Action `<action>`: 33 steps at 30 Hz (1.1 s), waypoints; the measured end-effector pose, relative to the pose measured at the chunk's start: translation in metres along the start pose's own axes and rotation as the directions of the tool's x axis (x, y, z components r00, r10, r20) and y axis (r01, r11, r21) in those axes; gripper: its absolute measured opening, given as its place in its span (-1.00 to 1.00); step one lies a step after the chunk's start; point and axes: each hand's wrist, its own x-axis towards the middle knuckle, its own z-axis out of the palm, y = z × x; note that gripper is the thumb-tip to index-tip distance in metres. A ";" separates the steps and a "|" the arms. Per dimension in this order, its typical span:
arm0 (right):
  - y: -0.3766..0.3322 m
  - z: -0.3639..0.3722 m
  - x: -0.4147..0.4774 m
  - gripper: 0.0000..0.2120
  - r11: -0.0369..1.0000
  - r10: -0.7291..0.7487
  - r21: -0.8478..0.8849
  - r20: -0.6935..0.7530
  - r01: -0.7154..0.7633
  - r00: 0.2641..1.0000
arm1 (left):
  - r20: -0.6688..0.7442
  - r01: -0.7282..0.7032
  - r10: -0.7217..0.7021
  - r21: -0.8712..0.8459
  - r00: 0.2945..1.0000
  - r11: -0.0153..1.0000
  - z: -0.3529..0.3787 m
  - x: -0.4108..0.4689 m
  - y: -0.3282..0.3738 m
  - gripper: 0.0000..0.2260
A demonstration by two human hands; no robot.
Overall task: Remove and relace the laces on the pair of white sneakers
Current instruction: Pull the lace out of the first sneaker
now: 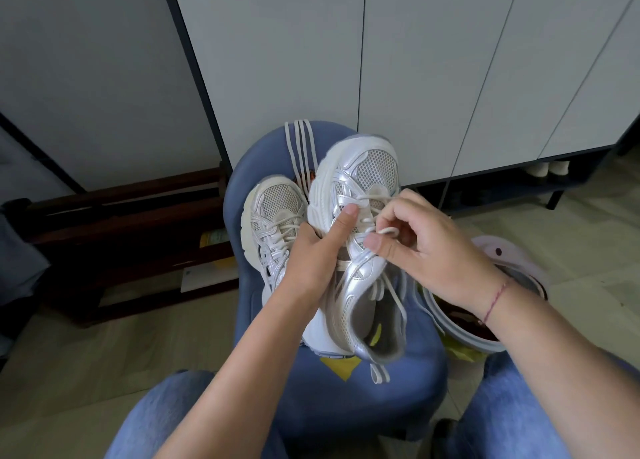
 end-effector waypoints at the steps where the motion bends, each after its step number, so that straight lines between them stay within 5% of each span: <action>1: 0.000 0.000 0.000 -0.75 0.999 -0.017 -0.030 -0.021 0.016 1.000 | 0.001 0.000 0.000 0.003 1.000 1.000 0.001 0.000 0.000 -0.50; 4: 0.001 -0.001 0.002 -0.75 0.986 0.067 0.158 -0.048 -0.059 0.997 | -0.008 0.009 -0.009 -0.021 1.000 1.000 0.001 0.000 -0.001 -0.38; 6: -0.002 -0.001 0.003 -0.76 0.830 0.222 0.536 -0.061 -0.156 0.973 | -0.020 0.029 -0.030 -0.051 0.999 0.998 -0.001 0.003 -0.002 -0.32; 8: -0.003 -0.001 0.003 -0.70 0.668 0.341 0.717 -0.056 -0.200 0.938 | -0.033 0.028 -0.030 -0.068 0.999 0.997 -0.001 0.004 -0.003 -0.30; 10: -0.005 -0.001 0.002 -0.69 0.808 0.300 0.546 -0.056 -0.223 0.952 | -0.053 0.044 -0.046 -0.043 0.998 0.998 -0.001 0.005 -0.004 -0.19; 12: -0.006 0.000 0.000 -0.69 0.965 0.187 0.193 -0.035 -0.177 0.982 | -0.075 0.027 -0.027 0.004 0.997 1.000 -0.001 0.005 -0.004 -0.12; 17: -0.007 0.003 -0.001 -0.66 0.990 0.030 -0.136 -0.119 -0.047 0.992 | -0.078 0.016 -0.013 0.034 0.997 0.999 -0.002 0.005 -0.007 -0.27; 20: -0.004 0.004 0.001 -0.64 0.958 0.187 0.245 -0.138 -0.149 0.973 | -0.051 0.023 -0.023 -0.002 0.998 1.000 -0.003 0.006 -0.007 -0.26; 22: -0.005 0.003 0.004 -0.68 0.709 0.363 0.672 -0.089 -0.213 0.928 | -0.050 0.040 -0.041 -0.018 0.998 0.999 -0.003 0.007 -0.007 -0.18; 24: -0.004 0.003 0.007 -0.72 0.538 0.452 0.809 -0.043 -0.234 0.891 | -0.068 0.047 -0.049 -0.023 0.996 0.999 -0.003 0.008 -0.008 -0.14; 25: -0.003 0.002 0.006 -0.71 0.612 0.448 0.745 -0.050 -0.266 0.893 | -0.075 0.048 -0.049 -0.010 0.996 0.999 -0.003 0.009 -0.008 -0.14; 28: -0.004 0.002 0.000 -0.81 0.959 0.237 0.176 -0.072 -0.222 0.969 | -0.094 0.031 -0.028 0.032 0.995 0.999 -0.004 0.008 -0.010 -0.20; 31: -0.003 0.004 -0.002 -0.75 0.978 0.015 -0.205 -0.089 -0.033 0.996 | -0.096 0.004 0.001 0.052 0.995 0.999 -0.004 0.006 -0.009 -0.20; 33: -0.001 0.002 0.001 -0.71 0.953 -0.064 -0.300 -0.085 0.036 0.994 | -0.093 -0.014 0.020 0.066 0.995 0.998 -0.003 0.007 -0.010 -0.16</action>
